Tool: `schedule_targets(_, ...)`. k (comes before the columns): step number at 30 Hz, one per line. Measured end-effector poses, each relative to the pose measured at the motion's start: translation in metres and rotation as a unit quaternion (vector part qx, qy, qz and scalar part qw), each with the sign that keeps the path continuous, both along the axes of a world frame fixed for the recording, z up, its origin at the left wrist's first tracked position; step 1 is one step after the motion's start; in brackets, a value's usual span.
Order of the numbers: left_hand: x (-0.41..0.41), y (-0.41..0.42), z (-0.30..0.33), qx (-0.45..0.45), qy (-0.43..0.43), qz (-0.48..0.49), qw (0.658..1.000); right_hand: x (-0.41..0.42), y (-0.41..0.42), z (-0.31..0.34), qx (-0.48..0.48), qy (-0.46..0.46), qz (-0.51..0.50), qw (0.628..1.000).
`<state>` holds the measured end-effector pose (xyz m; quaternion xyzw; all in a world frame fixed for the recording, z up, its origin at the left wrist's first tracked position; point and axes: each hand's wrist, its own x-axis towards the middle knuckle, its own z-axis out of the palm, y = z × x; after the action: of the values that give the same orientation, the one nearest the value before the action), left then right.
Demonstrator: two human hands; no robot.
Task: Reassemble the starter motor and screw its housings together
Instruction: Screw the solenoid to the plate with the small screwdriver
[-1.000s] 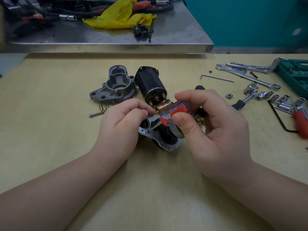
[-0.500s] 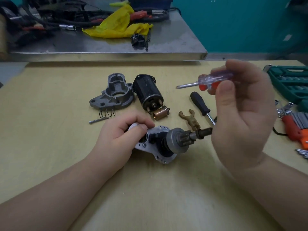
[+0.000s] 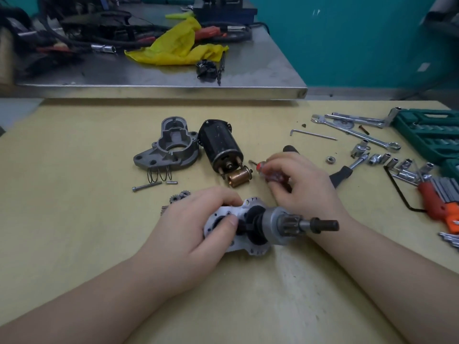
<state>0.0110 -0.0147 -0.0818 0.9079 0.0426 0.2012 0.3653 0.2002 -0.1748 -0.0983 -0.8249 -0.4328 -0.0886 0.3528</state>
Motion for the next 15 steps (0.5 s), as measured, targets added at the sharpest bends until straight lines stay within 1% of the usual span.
schedule_targets(1,0.0,-0.002,-0.001,0.02,0.005,-0.008,1.0,-0.002,0.001,0.0,-0.031,0.002,0.003,1.0)
schedule_targets(3,0.001,-0.005,-0.001,0.036,0.015,-0.022,0.999,-0.005,0.001,0.002,-0.05,0.01,0.0,0.999)
schedule_targets(8,0.0,-0.002,0.0,0.026,0.029,-0.037,0.999,-0.007,-0.004,0.021,-0.002,0.073,-0.03,0.997)
schedule_targets(11,0.0,-0.002,0.0,0.057,0.047,-0.053,0.996,-0.009,0.0,0.042,0.041,0.092,-0.035,0.994)
schedule_targets(13,0.001,-0.003,-0.001,0.089,0.044,-0.075,0.992,-0.014,0.01,0.058,0.034,0.079,0.003,0.996)
schedule_targets(15,0.003,-0.004,0.0,0.104,0.04,-0.08,0.99,-0.02,0.024,0.072,-0.005,0.054,0.065,0.996)
